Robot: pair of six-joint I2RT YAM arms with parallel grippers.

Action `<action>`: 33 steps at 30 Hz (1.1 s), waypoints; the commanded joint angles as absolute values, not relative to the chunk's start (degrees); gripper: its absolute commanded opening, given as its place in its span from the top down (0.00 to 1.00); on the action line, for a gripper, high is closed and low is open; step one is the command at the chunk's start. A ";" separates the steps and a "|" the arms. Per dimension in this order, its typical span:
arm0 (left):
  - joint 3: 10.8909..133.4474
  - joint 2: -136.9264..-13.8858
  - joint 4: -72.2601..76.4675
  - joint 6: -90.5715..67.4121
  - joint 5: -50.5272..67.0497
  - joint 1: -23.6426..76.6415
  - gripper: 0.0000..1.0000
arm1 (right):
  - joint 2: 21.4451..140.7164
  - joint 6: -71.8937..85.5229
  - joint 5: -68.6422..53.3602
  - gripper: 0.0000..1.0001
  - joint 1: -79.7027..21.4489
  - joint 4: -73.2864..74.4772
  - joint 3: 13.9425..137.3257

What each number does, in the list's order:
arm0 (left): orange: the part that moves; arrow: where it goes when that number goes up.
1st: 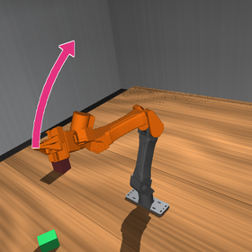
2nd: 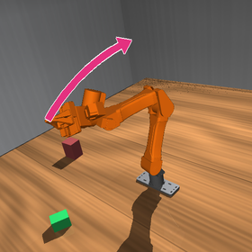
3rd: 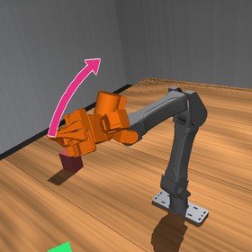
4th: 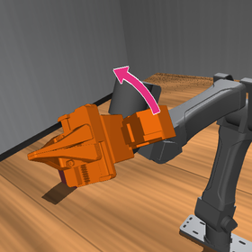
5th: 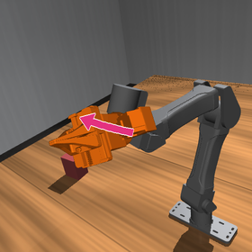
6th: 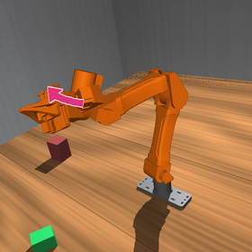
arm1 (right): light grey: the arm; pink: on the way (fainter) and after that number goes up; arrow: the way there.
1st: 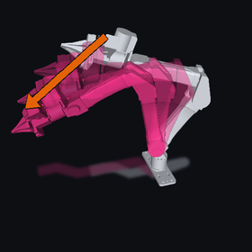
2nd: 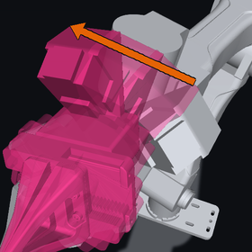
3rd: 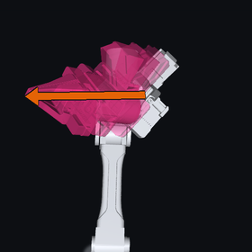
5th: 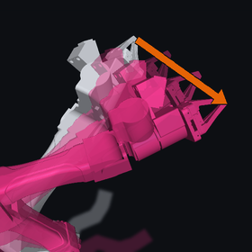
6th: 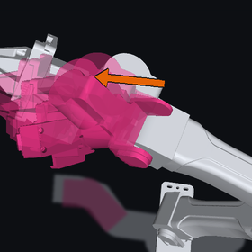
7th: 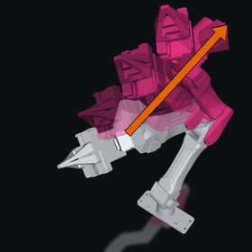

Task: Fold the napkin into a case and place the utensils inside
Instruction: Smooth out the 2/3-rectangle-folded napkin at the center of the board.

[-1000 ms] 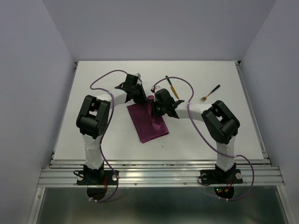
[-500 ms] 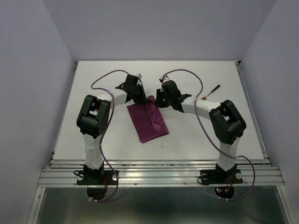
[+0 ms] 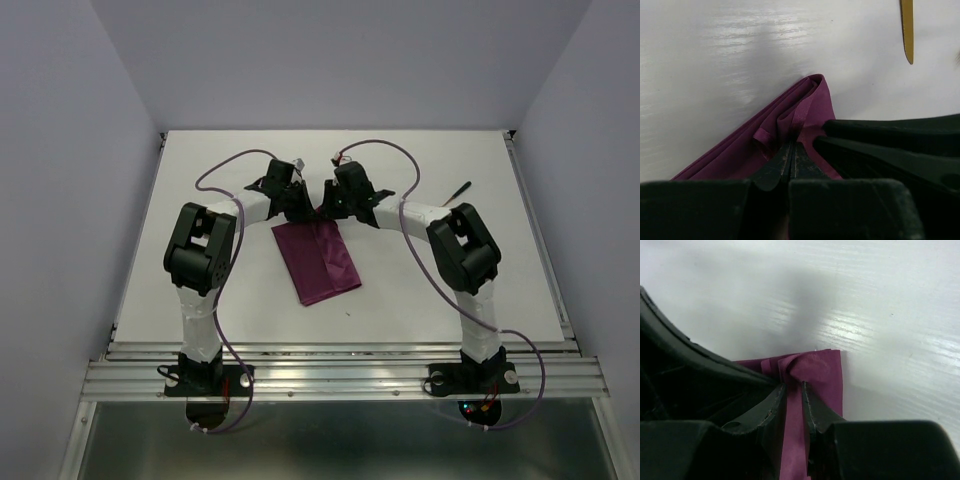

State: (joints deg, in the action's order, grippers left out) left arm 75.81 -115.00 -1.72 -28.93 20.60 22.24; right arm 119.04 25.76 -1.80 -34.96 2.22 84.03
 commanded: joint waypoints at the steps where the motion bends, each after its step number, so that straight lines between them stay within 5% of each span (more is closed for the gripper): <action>1: 77.08 -114.52 -1.84 -27.07 22.50 21.71 0.95 | 121.99 26.28 -2.72 0.76 -34.98 2.72 88.41; 8: 77.08 -114.52 -2.90 -26.98 21.27 21.62 0.89 | 124.98 25.93 -2.90 0.76 -34.98 3.08 90.00; 11: 77.52 -113.56 -4.83 -26.81 19.96 20.92 0.74 | 124.98 25.75 -2.64 0.76 -34.98 2.99 89.39; 15: 77.87 -111.89 -6.76 -26.28 17.84 20.39 0.66 | 124.89 25.66 -2.90 0.75 -34.98 2.90 89.30; 19: 76.73 -110.57 -7.21 -26.45 16.26 19.87 0.66 | 124.80 25.66 -3.51 0.75 -34.98 2.81 89.65; 26: 76.38 -111.88 -6.07 -27.95 16.00 18.54 0.86 | 124.45 25.75 -4.75 0.75 -34.98 2.46 90.09; 33: 77.17 -114.78 -5.89 -28.39 16.17 18.46 0.90 | 124.72 25.84 -5.98 0.75 -34.98 2.64 91.49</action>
State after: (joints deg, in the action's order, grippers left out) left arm 75.79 -114.61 -6.31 -28.25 16.38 18.59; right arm 124.88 25.76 -4.78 -34.94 3.40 88.14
